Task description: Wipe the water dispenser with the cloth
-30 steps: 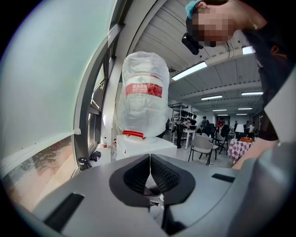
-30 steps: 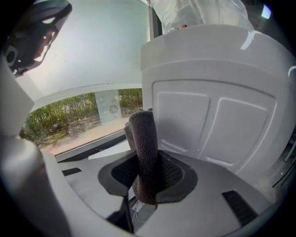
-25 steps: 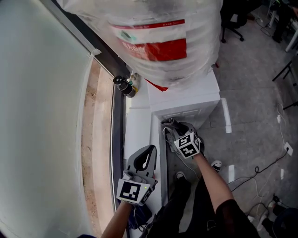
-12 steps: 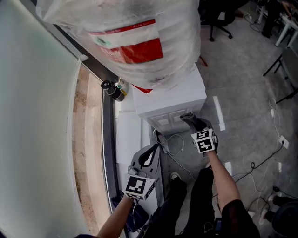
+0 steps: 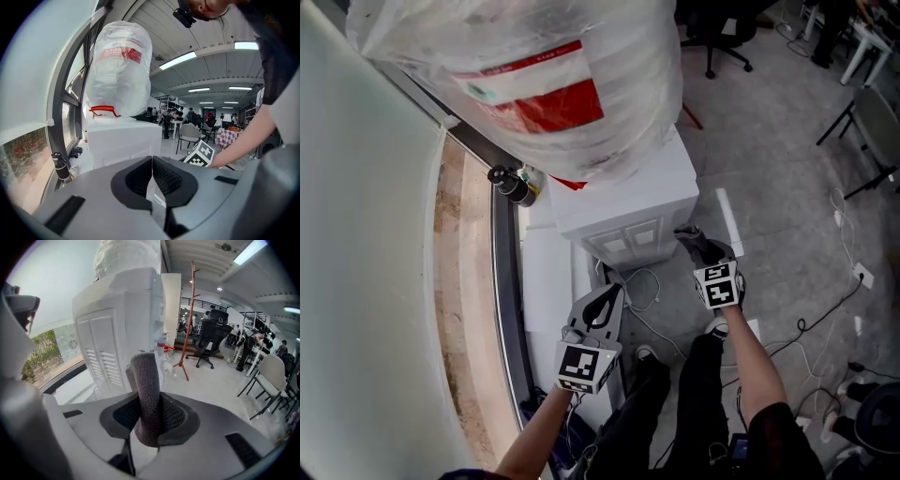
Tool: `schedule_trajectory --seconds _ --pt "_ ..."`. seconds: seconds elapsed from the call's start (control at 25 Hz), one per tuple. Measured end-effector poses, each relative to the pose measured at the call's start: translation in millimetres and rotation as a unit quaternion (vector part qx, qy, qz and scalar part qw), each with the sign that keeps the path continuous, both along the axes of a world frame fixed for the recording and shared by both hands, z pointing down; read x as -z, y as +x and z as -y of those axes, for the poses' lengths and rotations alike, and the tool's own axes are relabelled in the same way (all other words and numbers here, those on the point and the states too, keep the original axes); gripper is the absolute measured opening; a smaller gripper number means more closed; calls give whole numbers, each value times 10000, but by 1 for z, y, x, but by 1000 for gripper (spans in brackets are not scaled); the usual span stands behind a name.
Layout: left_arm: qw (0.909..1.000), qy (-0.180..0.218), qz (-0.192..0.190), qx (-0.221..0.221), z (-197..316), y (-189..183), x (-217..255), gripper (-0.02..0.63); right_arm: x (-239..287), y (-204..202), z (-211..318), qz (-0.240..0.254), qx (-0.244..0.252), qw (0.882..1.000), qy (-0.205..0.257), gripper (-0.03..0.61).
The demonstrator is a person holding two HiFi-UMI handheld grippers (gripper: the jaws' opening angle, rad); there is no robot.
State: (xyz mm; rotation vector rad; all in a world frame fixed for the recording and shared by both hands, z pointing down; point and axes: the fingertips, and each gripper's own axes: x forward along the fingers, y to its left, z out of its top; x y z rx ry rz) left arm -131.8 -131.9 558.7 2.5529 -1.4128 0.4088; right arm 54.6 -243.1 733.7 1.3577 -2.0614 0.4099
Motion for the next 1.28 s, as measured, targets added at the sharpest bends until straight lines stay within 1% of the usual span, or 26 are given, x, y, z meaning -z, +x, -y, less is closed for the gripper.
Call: schedule_trajectory --seconds 0.12,0.28,0.36,0.48,0.56,0.72,0.8,0.92,1.08,1.2,1.28 --pt "10000 -29 36 -4 -1 -4 -1 18 -12 -14 -20 163 -71 9994 -290 112" --pt "10000 -35 20 49 -3 -14 2 18 -30 -43 -41 367 -37 9977 -575 112" --pt "9999 -37 28 106 -1 -22 1 18 -38 -65 -48 454 93 9967 -664 112" --pt "9998 -56 86 164 1 -34 -3 18 -48 -101 -58 521 431 9945 -796 112" --pt "9997 -73 163 186 2 -40 -9 18 -52 -121 -59 522 643 9932 -812 112" --pt "9994 -105 157 283 3 -49 -19 18 -61 -153 -61 586 940 9898 -890 112" --pt "9993 -63 218 284 5 -54 -24 18 -68 -168 -61 688 1069 9876 -921 112" --pt "9990 44 308 308 10 -60 -36 18 -84 -184 -56 693 1276 9854 -891 112" --pt "9986 88 204 490 11 -67 -54 18 -112 -204 -50 828 1437 9820 -908 112" --pt "9981 26 328 513 5 -70 -73 18 -136 -221 -47 930 1562 9789 -936 112" --pt "9979 -9 413 503 2 -69 -87 18 -151 -228 -40 953 1571 9788 -907 112"
